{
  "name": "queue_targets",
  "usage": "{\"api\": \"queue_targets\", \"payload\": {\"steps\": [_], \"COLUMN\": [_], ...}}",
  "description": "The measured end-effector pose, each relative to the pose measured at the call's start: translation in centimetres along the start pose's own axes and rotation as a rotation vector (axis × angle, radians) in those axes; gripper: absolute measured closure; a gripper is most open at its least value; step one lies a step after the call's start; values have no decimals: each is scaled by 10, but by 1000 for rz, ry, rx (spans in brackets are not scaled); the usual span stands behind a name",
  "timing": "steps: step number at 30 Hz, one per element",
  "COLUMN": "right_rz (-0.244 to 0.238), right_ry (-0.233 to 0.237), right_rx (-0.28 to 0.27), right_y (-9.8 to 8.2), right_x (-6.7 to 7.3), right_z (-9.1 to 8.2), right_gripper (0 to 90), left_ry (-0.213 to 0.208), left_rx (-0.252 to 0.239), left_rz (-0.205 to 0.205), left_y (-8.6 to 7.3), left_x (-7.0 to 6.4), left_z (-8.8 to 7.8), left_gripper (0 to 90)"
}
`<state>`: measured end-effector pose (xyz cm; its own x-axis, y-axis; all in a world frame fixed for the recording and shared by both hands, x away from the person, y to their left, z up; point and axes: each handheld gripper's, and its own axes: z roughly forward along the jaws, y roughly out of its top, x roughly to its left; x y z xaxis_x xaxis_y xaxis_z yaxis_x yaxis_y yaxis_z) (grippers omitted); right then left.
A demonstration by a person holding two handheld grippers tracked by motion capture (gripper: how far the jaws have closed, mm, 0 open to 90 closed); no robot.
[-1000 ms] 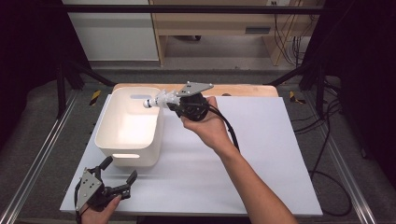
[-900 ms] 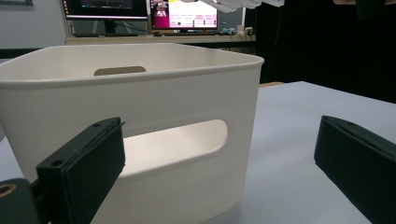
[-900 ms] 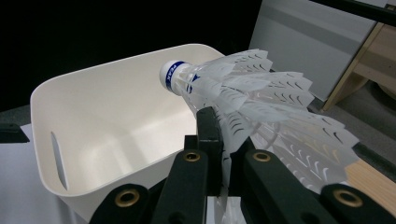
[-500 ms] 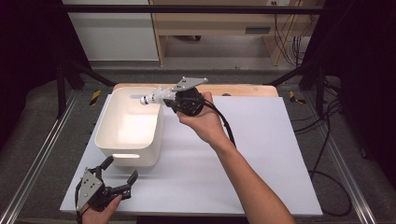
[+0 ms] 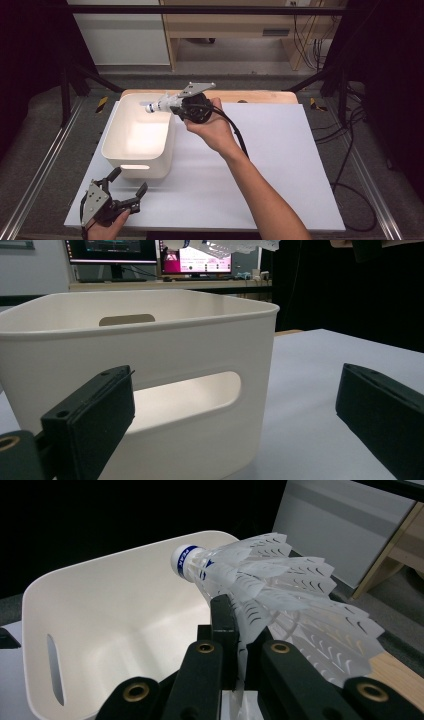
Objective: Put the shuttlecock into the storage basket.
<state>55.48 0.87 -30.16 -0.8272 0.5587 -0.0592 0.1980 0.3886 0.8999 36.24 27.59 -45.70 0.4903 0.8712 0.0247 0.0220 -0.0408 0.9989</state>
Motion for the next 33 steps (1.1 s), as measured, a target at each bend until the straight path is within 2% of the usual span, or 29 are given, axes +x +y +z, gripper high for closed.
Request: {"api": "queue_targets", "payload": {"steps": [14, 33], "right_rz": [-8, -30], "right_ry": [13, 40], "right_rx": [15, 29], "right_y": [-3, 1], "right_x": [7, 23], "right_z": [8, 31], "right_gripper": [895, 895], "left_ry": [7, 3], "left_rx": [-4, -9], "left_rz": [-5, -14], "left_y": [0, 1], "left_x": [1, 1], "left_z": [-1, -1], "left_gripper": [20, 20]}}
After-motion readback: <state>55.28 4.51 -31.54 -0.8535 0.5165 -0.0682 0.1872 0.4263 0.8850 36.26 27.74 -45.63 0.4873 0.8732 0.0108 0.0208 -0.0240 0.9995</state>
